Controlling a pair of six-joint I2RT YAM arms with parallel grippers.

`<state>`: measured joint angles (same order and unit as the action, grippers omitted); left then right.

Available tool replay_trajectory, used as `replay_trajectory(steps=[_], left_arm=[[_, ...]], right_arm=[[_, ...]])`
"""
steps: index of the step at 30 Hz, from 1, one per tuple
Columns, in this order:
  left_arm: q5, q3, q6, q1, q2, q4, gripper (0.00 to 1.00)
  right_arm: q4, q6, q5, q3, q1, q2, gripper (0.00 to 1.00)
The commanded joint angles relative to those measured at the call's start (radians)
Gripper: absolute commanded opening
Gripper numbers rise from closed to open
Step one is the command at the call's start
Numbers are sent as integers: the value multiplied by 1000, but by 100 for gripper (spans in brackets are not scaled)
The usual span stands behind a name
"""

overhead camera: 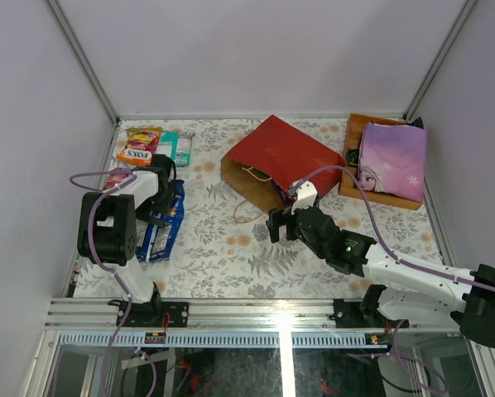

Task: Take the snacks out of the paper bag
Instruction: Adjust the snack at the center of the board, then adjust the paper bag at the center of the board.

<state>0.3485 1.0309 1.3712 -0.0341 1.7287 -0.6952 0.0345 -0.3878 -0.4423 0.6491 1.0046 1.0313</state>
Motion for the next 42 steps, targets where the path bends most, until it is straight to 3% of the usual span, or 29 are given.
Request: replay_trajectory(steps=[1,10,15,20,23,27,32,36,42], left_arm=[[72,15,-8,47,99,-18,99],[-15,125,-96,34,25,-29,100],[21,171,-184,-59,-100,-51,100],[119,246,-328,-192,-149,-54,100],[86,273,-410,-203,-150,-28,100],[-38,232,-560,-205,-188,112,100],[-392,-6,-743,-206,-359,570,100],[-491,7,-760,-219,-318,576,100],[-481,-13,-755,-283,-265,609,100]], right_arm=[[18,48,82,45,-10,36,99],[43,148,300,70,-10,42,99],[26,249,404,87,-9,25,100],[82,294,297,72,-10,-62,100],[85,352,156,90,-10,-63,100],[-20,403,23,220,-39,53,99],[-15,435,21,319,-107,176,100],[-24,513,-21,416,-120,316,100],[-4,580,-25,530,-142,465,100]])
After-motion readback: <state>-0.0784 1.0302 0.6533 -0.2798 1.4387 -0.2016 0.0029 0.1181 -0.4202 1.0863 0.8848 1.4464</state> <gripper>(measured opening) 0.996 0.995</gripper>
